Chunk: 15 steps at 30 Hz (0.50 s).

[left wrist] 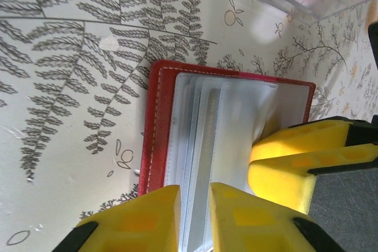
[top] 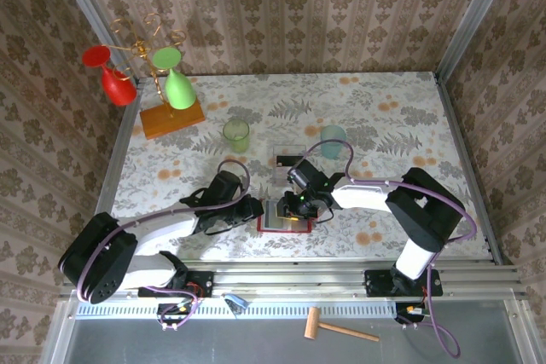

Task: Take the credit cards out of the card holder

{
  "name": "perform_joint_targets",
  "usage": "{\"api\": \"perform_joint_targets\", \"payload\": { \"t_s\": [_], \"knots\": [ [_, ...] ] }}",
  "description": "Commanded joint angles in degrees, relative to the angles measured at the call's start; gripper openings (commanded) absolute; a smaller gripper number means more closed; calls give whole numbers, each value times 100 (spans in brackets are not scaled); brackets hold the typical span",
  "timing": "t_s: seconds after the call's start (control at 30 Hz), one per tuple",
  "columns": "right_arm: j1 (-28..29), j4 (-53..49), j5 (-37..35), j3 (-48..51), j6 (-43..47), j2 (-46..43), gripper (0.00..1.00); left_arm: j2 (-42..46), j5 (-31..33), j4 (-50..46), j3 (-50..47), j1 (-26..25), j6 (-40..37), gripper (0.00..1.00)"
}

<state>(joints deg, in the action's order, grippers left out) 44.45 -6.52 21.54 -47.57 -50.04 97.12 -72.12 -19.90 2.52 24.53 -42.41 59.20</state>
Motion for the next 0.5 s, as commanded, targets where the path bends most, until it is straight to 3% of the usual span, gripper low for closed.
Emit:
{"api": "perform_joint_targets", "payload": {
  "t_s": [0.0,0.47],
  "knots": [
    [-71,140,37,224,-149,-7,31,-166,-78,193,155,-81,132,24],
    [-232,709,376,576,-224,-15,30,-273,50,55,376,-195,120,28]
  ]
}}
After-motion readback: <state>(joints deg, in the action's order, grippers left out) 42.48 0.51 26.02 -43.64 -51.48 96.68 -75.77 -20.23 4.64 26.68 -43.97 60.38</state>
